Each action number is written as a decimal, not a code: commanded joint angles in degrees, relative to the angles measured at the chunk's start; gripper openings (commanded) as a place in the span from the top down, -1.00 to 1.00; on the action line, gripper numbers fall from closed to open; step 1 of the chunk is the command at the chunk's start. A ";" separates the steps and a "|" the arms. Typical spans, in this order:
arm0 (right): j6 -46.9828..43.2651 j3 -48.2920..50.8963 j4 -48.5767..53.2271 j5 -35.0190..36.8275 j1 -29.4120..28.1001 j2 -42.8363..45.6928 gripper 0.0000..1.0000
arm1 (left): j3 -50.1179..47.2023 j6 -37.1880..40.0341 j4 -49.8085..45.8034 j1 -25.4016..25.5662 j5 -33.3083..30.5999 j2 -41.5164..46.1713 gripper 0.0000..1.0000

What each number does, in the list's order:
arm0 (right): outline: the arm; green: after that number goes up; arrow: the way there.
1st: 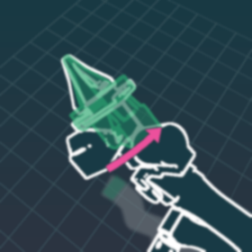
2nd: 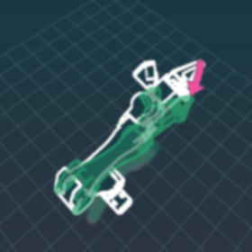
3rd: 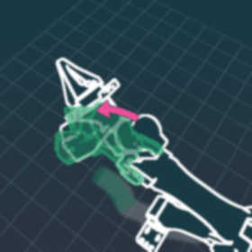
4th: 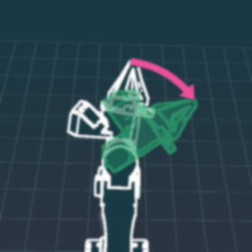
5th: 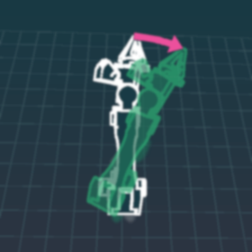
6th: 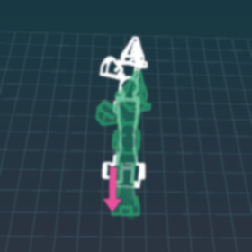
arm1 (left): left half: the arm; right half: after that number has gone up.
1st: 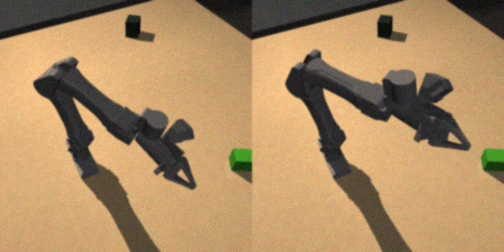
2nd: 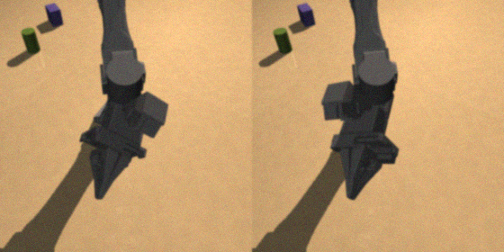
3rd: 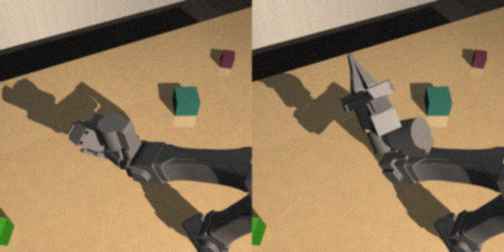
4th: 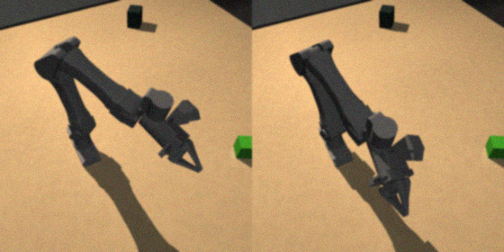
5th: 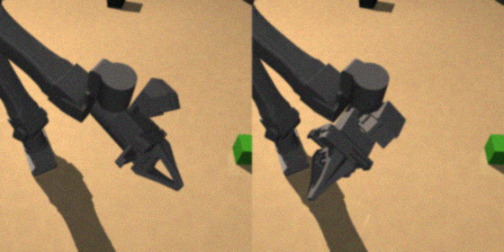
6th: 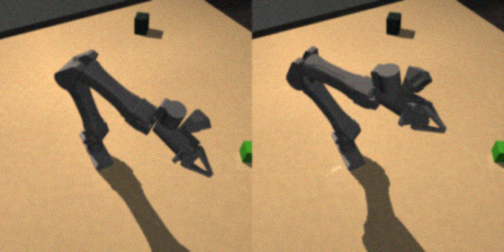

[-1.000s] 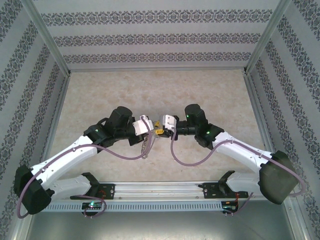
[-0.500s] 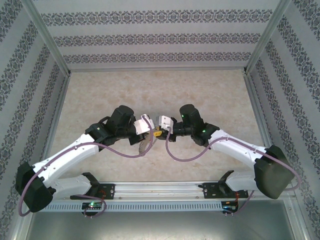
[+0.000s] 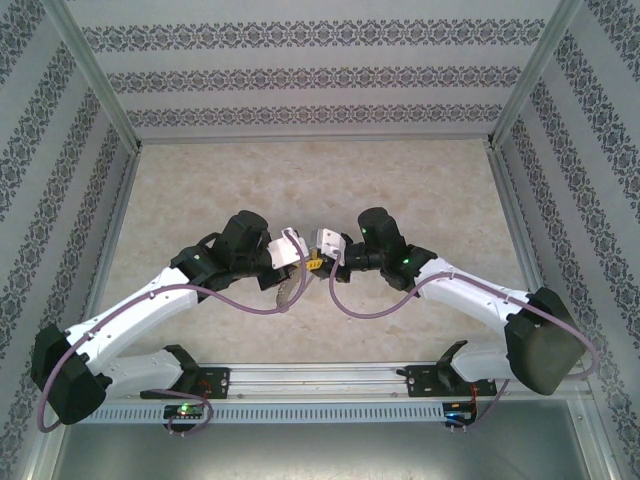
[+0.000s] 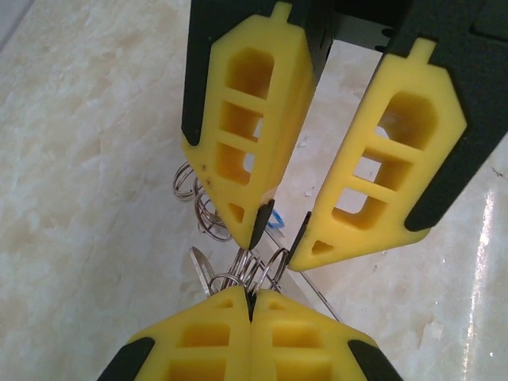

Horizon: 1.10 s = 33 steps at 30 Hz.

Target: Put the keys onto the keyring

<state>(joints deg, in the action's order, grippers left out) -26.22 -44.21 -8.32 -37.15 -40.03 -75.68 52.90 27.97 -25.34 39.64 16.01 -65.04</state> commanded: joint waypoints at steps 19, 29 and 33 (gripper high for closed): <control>3.81 2.98 -6.92 -1.79 0.91 1.39 0.55 | 1.14 -2.32 4.06 -0.35 1.59 1.48 1.00; 5.36 3.21 -7.56 -1.69 0.54 0.73 0.64 | 2.26 -2.85 4.69 -0.35 1.17 0.22 1.00; 6.33 3.16 -8.38 -1.44 0.31 -0.05 0.72 | 2.40 -2.99 4.90 -0.35 1.55 -0.29 1.00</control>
<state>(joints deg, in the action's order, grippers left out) -21.67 -41.69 -14.24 -37.56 -39.53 -75.48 52.90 26.30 -23.90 39.64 16.23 -65.14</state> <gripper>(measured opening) 0.145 0.060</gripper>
